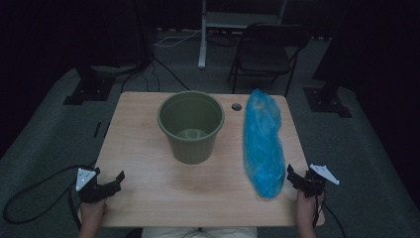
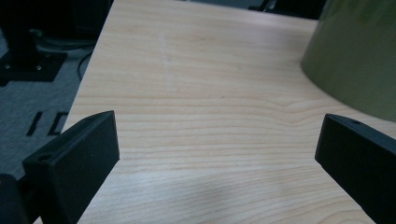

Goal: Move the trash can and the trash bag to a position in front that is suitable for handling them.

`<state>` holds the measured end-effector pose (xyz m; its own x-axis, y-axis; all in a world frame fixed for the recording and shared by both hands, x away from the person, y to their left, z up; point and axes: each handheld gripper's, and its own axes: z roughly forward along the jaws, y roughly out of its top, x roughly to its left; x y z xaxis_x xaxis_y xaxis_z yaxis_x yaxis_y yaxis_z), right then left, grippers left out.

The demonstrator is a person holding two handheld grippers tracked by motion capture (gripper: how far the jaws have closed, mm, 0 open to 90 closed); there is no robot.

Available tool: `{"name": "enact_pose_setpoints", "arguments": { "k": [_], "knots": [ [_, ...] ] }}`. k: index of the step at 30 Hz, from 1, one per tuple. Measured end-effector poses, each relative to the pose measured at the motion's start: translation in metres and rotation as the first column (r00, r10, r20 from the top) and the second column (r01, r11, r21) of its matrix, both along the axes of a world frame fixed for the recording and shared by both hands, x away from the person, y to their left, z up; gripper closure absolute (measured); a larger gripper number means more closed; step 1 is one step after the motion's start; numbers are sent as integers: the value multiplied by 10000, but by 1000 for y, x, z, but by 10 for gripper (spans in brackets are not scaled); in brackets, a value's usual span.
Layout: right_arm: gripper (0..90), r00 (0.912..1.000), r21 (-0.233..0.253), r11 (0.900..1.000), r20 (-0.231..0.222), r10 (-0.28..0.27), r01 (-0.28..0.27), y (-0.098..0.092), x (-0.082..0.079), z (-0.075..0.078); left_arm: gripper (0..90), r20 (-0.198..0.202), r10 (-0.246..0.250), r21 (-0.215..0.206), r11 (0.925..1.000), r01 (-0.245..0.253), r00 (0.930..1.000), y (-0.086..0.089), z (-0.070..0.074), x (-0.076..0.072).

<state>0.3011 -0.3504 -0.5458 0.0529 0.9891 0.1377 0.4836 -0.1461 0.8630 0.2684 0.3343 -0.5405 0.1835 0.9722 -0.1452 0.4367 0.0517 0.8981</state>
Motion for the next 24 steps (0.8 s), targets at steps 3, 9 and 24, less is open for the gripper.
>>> {"name": "enact_pose_setpoints", "arguments": {
  "k": [3, 9, 24],
  "knots": [
    [115, 10000, 81, 10000, -60, -49, 50, 0, 1, 0, 3, -85, 88, 22, 10000, -88, 9999, 0, 0, 4],
    [115, 9996, 138, 9999, -268, 106, -102, 5, 12, 1, 3, -296, 143, -64, 9999, -145, 9995, -1, 0, 12],
    [115, 9939, 491, 9930, 302, 1057, -1071, 40, 55, 42, 3, -649, -232, 230, 9994, 247, 9976, -13, 4, 54]
  ]
}}
